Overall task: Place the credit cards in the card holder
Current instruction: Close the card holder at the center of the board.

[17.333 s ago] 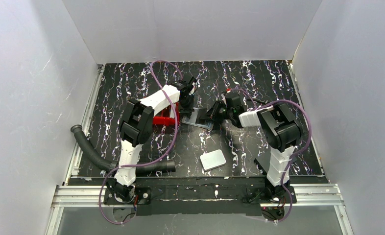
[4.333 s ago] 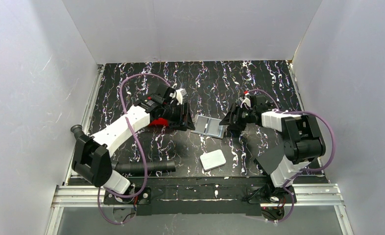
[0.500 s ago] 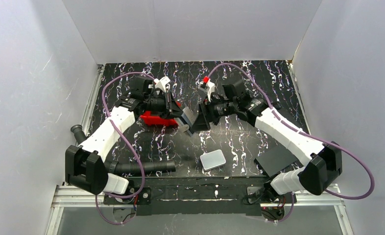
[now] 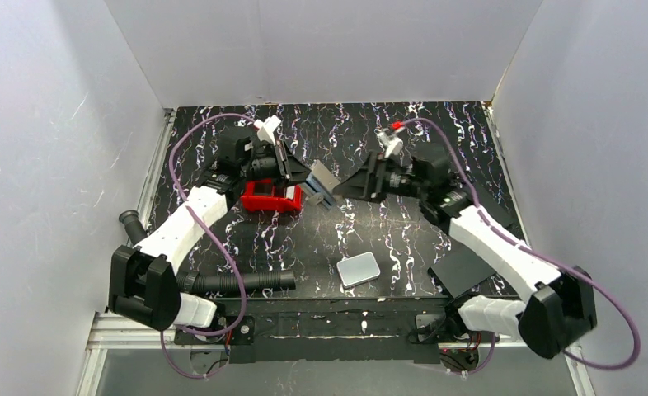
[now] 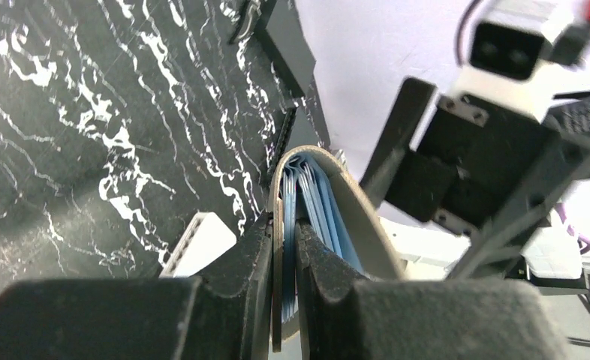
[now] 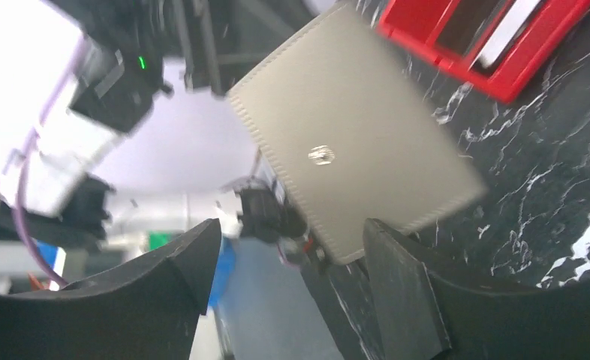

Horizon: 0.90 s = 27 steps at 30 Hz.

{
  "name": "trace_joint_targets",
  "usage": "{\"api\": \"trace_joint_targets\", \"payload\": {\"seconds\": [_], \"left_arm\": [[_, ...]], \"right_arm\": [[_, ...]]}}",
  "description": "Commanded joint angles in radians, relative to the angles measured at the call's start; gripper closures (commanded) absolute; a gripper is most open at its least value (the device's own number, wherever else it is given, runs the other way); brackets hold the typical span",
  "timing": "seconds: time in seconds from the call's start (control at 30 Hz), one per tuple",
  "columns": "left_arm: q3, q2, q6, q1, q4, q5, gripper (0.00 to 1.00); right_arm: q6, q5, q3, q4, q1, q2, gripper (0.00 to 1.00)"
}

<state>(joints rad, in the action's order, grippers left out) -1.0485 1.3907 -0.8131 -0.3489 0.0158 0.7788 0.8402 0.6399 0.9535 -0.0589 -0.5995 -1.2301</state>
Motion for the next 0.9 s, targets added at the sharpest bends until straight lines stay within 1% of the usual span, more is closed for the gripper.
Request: {"api": "trace_joint_targets", "payload": {"seconds": [0.0, 0.03, 0.07, 0.17, 0.23, 0.27, 0.33, 0.37, 0.4, 0.5, 0.6, 0.7, 0.8, 0.83, 0.87], "left_arm": [[-0.038, -0.108, 0.007, -0.003, 0.162, 0.005, 1.0], [-0.036, -0.122, 0.016, -0.003, 0.174, -0.011, 1.0], [-0.037, -0.136, 0.022, -0.002, 0.186, -0.025, 1.0], [-0.049, -0.158, 0.015, -0.004, 0.242, -0.056, 1.0], [-0.049, -0.164, -0.024, -0.004, 0.329, -0.042, 1.0], [-0.048, -0.168, -0.044, -0.004, 0.367, -0.037, 1.0], [-0.047, -0.18, -0.058, -0.003, 0.416, -0.043, 1.0], [-0.047, -0.186, -0.057, -0.002, 0.429, -0.052, 1.0], [-0.047, -0.19, -0.056, -0.003, 0.442, -0.056, 1.0], [-0.056, -0.186, -0.058, -0.004, 0.47, -0.048, 1.0], [-0.064, -0.171, -0.087, -0.006, 0.491, -0.043, 1.0], [-0.055, -0.169, -0.129, -0.013, 0.524, -0.059, 1.0], [-0.043, -0.175, -0.147, -0.02, 0.536, -0.084, 1.0], [-0.038, -0.176, -0.15, -0.022, 0.538, -0.095, 1.0], [-0.033, -0.176, -0.162, -0.022, 0.537, -0.103, 1.0]], "right_arm": [[0.344, -0.037, -0.115, -0.297, 0.151, 0.109, 0.21], [0.377, -0.039, -0.128, -0.341, 0.18, 0.13, 0.2], [0.392, -0.042, -0.134, -0.365, 0.203, 0.146, 0.16], [0.361, -0.026, -0.087, -0.321, 0.228, 0.131, 0.05], [0.394, -0.014, -0.101, -0.365, 0.24, 0.109, 0.03], [0.45, -0.014, -0.137, -0.463, 0.254, 0.105, 0.03], [0.63, -0.038, -0.217, -0.726, 0.276, 0.087, 0.02], [0.696, -0.051, -0.228, -0.811, 0.277, 0.065, 0.02], [0.742, -0.031, -0.214, -0.873, 0.269, 0.034, 0.02], [0.806, -0.033, -0.169, -0.975, 0.23, -0.029, 0.02], [0.802, -0.025, -0.126, -0.983, 0.207, -0.065, 0.02], [0.79, -0.025, -0.092, -0.989, 0.159, -0.099, 0.02], [0.821, -0.035, -0.082, -1.065, 0.121, -0.126, 0.06], [0.825, -0.036, -0.076, -1.084, 0.111, -0.132, 0.09], [0.824, -0.036, -0.07, -1.092, 0.096, -0.138, 0.13]]}}
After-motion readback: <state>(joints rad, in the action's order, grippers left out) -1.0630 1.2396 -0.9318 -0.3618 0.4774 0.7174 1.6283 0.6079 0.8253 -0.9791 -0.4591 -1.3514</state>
